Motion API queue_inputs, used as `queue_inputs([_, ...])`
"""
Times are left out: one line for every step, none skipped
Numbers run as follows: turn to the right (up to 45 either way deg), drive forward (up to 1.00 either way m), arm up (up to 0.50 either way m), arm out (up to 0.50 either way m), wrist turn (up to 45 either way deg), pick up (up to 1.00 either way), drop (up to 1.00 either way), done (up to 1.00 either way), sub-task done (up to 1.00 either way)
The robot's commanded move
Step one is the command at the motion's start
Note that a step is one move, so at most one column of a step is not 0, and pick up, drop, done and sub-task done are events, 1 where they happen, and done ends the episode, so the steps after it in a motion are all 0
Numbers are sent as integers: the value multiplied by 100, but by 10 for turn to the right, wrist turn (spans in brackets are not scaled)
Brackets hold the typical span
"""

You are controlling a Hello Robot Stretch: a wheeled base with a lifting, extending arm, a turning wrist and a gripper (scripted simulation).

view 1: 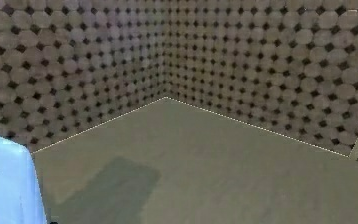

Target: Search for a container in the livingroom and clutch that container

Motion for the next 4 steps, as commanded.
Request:
queue_inputs([-180, 0, 0, 0, 0, 0, 0, 0, 0])
queue_inputs([0, 75, 0, 0, 0, 0, 0, 0, 0])
queue_inputs([-300, 0, 0, 0, 0, 0, 0, 0, 0])
queue_inputs([0, 55, 0, 0, 0, 0, 0, 0, 0])
